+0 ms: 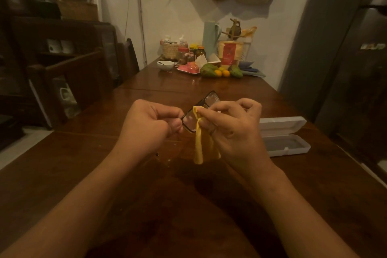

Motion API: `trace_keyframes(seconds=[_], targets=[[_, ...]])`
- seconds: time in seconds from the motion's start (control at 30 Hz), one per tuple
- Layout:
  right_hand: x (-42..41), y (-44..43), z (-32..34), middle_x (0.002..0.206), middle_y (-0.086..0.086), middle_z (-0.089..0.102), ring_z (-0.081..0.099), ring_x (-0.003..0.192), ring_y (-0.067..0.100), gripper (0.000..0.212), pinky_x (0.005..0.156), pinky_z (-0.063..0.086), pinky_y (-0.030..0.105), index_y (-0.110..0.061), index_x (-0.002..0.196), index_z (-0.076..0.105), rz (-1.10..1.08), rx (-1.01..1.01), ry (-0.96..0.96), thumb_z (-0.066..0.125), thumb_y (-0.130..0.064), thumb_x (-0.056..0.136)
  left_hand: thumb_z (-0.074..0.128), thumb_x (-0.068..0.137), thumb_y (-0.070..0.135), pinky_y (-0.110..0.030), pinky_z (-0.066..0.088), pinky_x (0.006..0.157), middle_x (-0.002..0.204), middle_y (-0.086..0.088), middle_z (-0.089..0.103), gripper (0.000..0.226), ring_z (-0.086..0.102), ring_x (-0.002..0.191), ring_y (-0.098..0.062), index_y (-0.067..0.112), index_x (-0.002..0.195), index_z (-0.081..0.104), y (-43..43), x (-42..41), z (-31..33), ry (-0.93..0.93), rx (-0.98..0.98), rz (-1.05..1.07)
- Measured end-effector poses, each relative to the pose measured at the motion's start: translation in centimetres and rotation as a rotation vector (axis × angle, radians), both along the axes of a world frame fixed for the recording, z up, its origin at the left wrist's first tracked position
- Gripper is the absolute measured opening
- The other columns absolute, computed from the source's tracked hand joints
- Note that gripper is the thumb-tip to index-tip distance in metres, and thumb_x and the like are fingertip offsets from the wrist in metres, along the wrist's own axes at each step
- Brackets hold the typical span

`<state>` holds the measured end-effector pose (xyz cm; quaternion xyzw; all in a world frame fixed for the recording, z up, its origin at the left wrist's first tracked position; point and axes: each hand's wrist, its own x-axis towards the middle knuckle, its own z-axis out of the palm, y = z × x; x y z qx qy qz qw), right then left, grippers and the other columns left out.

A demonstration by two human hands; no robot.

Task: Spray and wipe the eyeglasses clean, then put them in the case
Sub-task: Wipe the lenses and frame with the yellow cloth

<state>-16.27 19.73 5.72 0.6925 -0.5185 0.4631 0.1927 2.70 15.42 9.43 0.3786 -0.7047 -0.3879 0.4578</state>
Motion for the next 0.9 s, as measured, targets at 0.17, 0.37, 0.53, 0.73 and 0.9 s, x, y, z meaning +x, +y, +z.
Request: trace_keyframes(seconds=[0.17, 0.37, 0.53, 0.73, 0.9], targets=[[-0.3, 0.2, 0.4, 0.113, -0.01, 0.063, 0.036, 0.109, 0.027, 0.027, 0.081, 0.027, 0.028, -0.034, 0.117, 0.072, 0.063, 0.0, 0.07, 0.064, -0.037, 0.091, 0.057, 0.08, -0.019, -0.011, 0.048, 0.054, 0.06, -0.007, 0.07, 0.031, 0.065, 0.058, -0.004, 0.004, 0.077, 0.077, 0.1, 0.1, 0.2, 0.014, -0.008, 0.006], [-0.3, 0.0, 0.1, 0.108, -0.008, 0.066, 0.036, 0.109, 0.024, 0.029, 0.081, 0.031, 0.032, -0.027, 0.12, 0.071, -0.06, 0.0, 0.005, 0.065, -0.03, 0.091, 0.058, 0.08, -0.016, -0.026, 0.049, 0.066, 0.061, -0.01, 0.068, 0.032, 0.063, 0.065, -0.011, 0.009, 0.069, 0.075, 0.2, 0.1, 0.1, -0.047, -0.065, -0.002], [-0.1, -0.1, -0.1, 0.111, -0.01, 0.064, 0.033, 0.111, 0.024, 0.032, 0.081, 0.025, 0.027, -0.032, 0.12, 0.071, -0.033, -0.004, 0.053, 0.07, -0.019, 0.092, 0.058, 0.08, -0.017, -0.018, 0.051, 0.063, 0.058, -0.005, 0.068, 0.031, 0.063, 0.061, -0.006, 0.007, 0.072, 0.076, 0.2, 0.0, 0.1, -0.036, -0.065, 0.022], [-1.2, 0.0, 0.2, 0.109, -0.014, 0.063, 0.035, 0.11, 0.027, 0.032, 0.08, 0.034, 0.036, -0.038, 0.114, 0.073, 0.048, -0.016, 0.089, 0.073, -0.02, 0.088, 0.058, 0.08, -0.016, -0.016, 0.049, 0.063, 0.062, -0.008, 0.07, 0.032, 0.062, 0.061, -0.004, 0.01, 0.071, 0.075, 0.0, 0.3, 0.0, -0.059, -0.108, 0.008], [-1.0, -0.2, 0.1, 0.107, -0.016, 0.063, 0.027, 0.112, 0.018, 0.028, 0.081, 0.023, 0.025, -0.039, 0.116, 0.071, 0.053, -0.025, 0.1, 0.06, -0.036, 0.091, 0.059, 0.081, -0.013, -0.031, 0.053, 0.071, 0.065, -0.006, 0.072, 0.038, 0.065, 0.065, -0.01, 0.02, 0.074, 0.076, -0.4, 0.6, -0.2, -0.049, -0.121, 0.019]])
